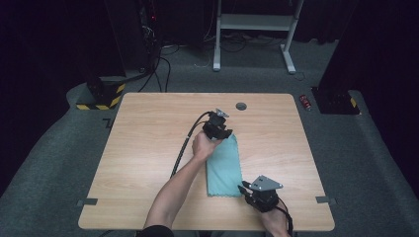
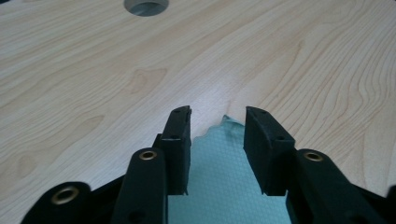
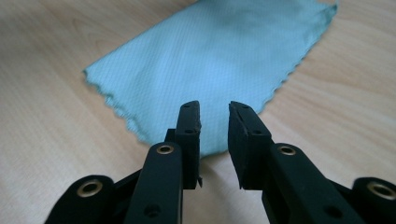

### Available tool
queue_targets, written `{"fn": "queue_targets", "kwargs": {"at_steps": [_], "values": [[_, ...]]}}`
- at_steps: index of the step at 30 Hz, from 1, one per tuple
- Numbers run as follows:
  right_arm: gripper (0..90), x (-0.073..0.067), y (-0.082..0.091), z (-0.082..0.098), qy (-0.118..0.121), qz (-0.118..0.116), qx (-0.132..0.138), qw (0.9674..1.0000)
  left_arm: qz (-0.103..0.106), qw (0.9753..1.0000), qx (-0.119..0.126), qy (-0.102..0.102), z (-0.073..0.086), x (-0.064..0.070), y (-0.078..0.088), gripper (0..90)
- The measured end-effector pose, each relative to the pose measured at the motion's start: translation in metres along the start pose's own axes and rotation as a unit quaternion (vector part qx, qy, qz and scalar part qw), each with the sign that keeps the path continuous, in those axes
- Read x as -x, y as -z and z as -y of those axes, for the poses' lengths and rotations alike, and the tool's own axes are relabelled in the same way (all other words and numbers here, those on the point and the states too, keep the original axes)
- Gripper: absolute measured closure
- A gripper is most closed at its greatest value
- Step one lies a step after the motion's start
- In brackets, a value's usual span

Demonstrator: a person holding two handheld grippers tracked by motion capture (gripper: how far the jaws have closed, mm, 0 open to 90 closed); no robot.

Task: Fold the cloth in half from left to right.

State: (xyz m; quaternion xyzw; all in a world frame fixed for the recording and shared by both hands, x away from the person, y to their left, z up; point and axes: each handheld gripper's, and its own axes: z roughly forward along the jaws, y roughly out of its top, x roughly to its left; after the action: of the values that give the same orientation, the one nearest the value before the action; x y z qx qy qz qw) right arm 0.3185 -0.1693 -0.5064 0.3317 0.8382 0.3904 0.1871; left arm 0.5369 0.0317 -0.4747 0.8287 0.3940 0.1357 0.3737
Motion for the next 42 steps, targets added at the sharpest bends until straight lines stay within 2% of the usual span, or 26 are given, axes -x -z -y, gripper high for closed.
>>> {"fn": "queue_targets", "kwargs": {"at_steps": [4,8,12,16,19,22,24,25,29,35,38,40,42], "values": [[73.9,0.011,-0.01,-0.01,0.003,0.004,-0.005,1.0,-0.001,0.9999,-0.002,0.01,0.013,-0.004,0.014,59.4],[71.8,0.021,-0.027,-0.024,0.007,0.011,-0.016,0.9998,-0.009,0.9999,-0.011,0.008,0.032,-0.005,0.026,59.4],[70.9,0.026,-0.041,-0.036,-0.001,-0.003,-0.021,0.9998,-0.011,0.9998,-0.007,0.018,0.049,-0.007,0.035,58.6],[69.0,0.026,-0.051,-0.042,0.003,-0.008,-0.025,0.9997,-0.013,0.9996,-0.006,0.024,0.061,-0.008,0.038,56.8],[67.5,0.026,-0.057,-0.042,0.006,-0.012,-0.036,0.9992,-0.016,0.9996,-0.012,0.021,0.067,-0.005,0.036,55.9],[66.0,0.028,-0.061,-0.039,0.005,-0.019,-0.047,0.9987,-0.042,0.9987,-0.029,-0.007,0.071,-0.005,0.033,55.7],[64.7,0.03,-0.061,-0.036,0.001,-0.021,-0.05,0.9985,-0.055,0.9976,-0.039,-0.017,0.074,-0.007,0.032,56.1],[64.3,0.032,-0.061,-0.035,0.001,-0.019,-0.052,0.9985,-0.056,0.9974,-0.044,-0.014,0.075,-0.009,0.031,56.2],[62.2,0.039,-0.056,-0.027,-0.011,-0.013,-0.051,0.9985,-0.053,0.998,-0.035,0.007,0.081,-0.017,0.033,55.9],[61.5,0.043,-0.044,-0.023,-0.013,0.003,-0.046,0.9988,-0.066,0.9972,-0.033,-0.007,0.087,-0.018,0.044,55.7],[61.6,0.041,-0.036,-0.024,-0.014,-0.003,-0.04,0.9991,-0.05,0.9986,-0.016,0.0,0.093,-0.014,0.057,55.5],[61.7,0.04,-0.033,-0.024,-0.01,-0.011,-0.036,0.9992,-0.033,0.9994,-0.003,-0.005,0.096,-0.005,0.068,54.8],[61.8,0.037,-0.032,-0.023,-0.014,-0.018,-0.033,0.9992,-0.02,0.9996,-0.003,-0.018,0.1,0.007,0.076,53.6]]}}
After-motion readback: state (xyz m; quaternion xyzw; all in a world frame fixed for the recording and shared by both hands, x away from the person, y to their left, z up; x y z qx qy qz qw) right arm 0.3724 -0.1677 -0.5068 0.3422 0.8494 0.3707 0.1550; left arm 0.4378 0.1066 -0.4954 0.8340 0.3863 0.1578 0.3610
